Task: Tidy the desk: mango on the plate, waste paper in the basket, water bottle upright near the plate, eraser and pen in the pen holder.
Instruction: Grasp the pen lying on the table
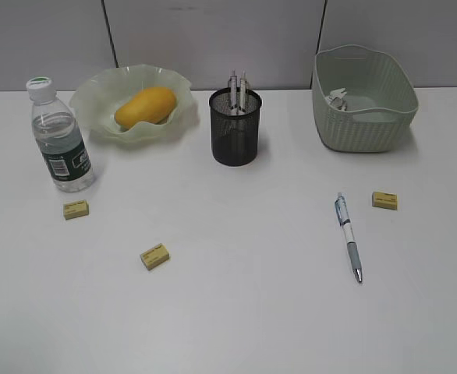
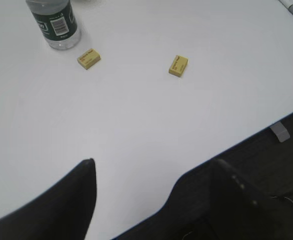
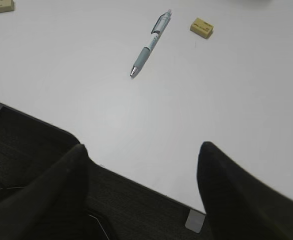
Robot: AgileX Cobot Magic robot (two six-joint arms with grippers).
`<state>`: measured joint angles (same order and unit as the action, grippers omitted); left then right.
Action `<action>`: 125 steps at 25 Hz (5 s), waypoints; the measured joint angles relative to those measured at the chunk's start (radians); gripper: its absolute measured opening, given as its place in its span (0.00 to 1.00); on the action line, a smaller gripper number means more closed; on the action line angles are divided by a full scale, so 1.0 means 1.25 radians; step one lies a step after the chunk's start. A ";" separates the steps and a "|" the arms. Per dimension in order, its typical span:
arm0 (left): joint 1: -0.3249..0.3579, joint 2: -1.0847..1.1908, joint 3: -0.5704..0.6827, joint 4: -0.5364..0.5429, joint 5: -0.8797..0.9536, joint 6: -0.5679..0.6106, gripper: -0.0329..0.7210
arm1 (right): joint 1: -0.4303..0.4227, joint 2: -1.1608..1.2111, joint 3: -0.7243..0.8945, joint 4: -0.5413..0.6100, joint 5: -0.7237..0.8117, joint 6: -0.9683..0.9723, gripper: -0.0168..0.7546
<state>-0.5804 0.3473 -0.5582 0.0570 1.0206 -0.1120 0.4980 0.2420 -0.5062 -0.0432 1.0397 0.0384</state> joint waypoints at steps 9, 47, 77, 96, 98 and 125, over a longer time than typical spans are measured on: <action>0.000 -0.001 0.022 -0.106 0.031 0.140 0.75 | 0.000 0.000 0.000 0.000 0.000 0.000 0.71; 0.404 -0.181 0.022 -0.192 0.044 0.249 0.43 | 0.000 0.424 -0.093 -0.017 -0.104 0.091 0.71; 0.428 -0.181 0.022 -0.192 0.044 0.249 0.43 | -0.073 1.333 -0.505 0.040 -0.202 0.180 0.68; 0.428 -0.181 0.022 -0.192 0.044 0.249 0.43 | -0.120 1.450 -0.540 0.069 -0.253 0.172 0.62; 0.428 -0.181 0.022 -0.192 0.044 0.249 0.43 | -0.120 1.453 -0.541 0.070 -0.257 0.172 0.60; 0.428 -0.181 0.022 -0.192 0.044 0.249 0.43 | -0.105 1.455 -0.586 0.070 -0.233 0.127 0.18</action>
<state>-0.0456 0.1210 -0.5303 -0.1825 1.0751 0.1989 0.3664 2.0606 -1.2393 0.0441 0.7489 0.1972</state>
